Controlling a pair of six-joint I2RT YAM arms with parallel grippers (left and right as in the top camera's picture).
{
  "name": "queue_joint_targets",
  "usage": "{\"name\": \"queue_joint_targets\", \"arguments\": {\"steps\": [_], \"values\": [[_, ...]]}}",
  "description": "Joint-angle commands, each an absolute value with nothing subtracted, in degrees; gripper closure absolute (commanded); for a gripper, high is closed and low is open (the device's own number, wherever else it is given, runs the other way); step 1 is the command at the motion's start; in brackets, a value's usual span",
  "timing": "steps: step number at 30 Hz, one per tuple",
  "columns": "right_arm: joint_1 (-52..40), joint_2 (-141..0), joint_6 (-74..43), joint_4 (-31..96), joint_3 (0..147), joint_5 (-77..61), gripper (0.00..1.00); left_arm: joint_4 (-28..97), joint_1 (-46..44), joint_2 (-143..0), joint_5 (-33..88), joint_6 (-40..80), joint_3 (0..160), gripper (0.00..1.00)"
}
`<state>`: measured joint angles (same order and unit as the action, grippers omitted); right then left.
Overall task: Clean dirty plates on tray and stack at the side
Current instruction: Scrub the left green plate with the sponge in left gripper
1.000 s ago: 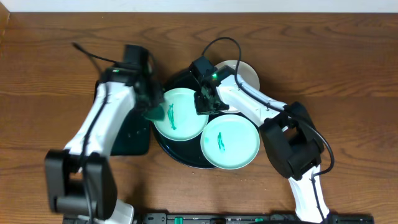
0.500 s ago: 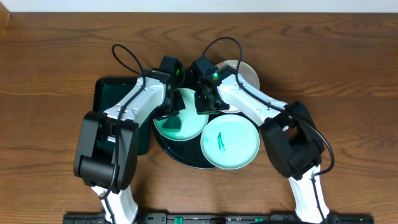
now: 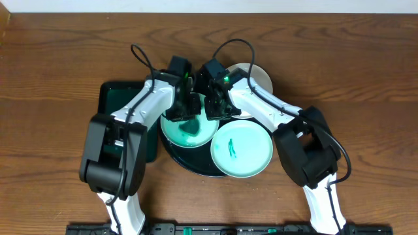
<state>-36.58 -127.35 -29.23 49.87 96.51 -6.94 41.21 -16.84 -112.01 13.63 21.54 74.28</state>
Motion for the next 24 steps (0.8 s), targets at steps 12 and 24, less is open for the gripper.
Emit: {"name": "queue_joint_targets", "arguments": {"steps": [12,24], "values": [[-36.93,-128.9,-27.55,50.19,96.31,-9.34,0.99,50.87,-16.38,-113.69,27.16,14.55,72.66,0.93],[-36.73,-128.9,-27.55,50.57,96.27,-9.52,0.99,38.22,-16.38,-113.67,-8.08,28.86,74.13,0.93]]}}
